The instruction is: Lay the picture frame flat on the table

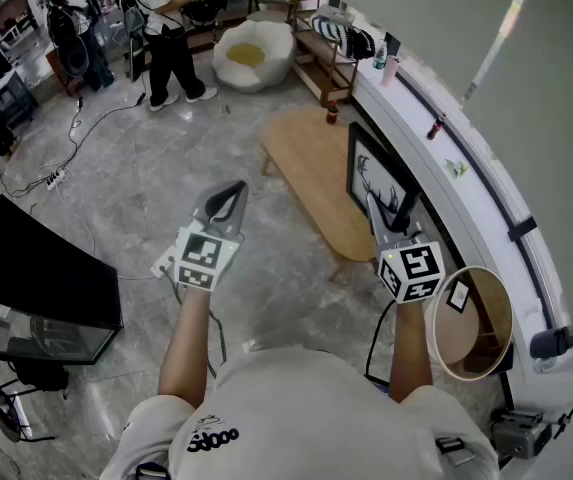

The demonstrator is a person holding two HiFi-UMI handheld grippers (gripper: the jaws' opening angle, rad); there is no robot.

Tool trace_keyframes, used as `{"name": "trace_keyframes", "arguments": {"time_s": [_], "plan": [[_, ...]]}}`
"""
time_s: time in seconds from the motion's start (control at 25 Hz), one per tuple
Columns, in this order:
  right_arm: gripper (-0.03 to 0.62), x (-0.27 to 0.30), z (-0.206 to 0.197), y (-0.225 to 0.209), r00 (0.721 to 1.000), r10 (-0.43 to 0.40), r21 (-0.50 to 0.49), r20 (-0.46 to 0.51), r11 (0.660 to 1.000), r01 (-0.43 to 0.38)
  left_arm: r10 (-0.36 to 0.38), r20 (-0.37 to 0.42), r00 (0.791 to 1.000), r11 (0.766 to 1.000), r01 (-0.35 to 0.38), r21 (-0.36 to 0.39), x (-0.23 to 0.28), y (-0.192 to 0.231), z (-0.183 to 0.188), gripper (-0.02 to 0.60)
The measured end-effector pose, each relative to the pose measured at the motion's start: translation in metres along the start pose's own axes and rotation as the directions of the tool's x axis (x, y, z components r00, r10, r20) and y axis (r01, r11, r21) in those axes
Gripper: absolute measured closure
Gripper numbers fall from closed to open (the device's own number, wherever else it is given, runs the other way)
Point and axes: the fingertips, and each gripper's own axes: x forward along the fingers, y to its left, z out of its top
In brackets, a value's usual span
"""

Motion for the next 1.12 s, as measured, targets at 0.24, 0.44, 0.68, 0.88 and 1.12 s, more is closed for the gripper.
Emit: {"name": "trace_keyframes", "arguments": {"time_s": [0.24,0.44,0.68,0.88,1.12], "plan": [[0.582,0.006,-0.003,-0.012,1.000,-0.001,0.001,0.011,1.000,0.001,0.008,-0.006,1.000,1.000,-0.008,0.009,0.012,0.001,-0.002,0.572],[0.580,0.009,-0.007,-0.022,1.000,0.022,0.013,0.018,1.000,-0.022,0.021,-0.016,1.000,1.000,-0.021,-0.001,0.021,-0.005,-0.002,0.572],[0.580,0.007,-0.022,-0.045,0.999,0.033,0.040,0.001,0.999,-0.033,0.032,-0.043,0.999,0.999,-0.032,-0.009,0.033,-0.026,-0.006,0.572],[0.580,0.001,-0.033,-0.049,0.999,0.034,0.058,-0.007,0.998,-0.034,0.044,-0.066,0.997,0.998,-0.046,-0.035,0.028,-0.038,-0.014,0.572],[0.581,0.001,-0.036,-0.056,1.000,0.029,0.071,0.002,0.997,-0.029,0.049,-0.063,0.997,0.998,-0.051,-0.031,0.034,-0.039,-0.013,0.572]]}}
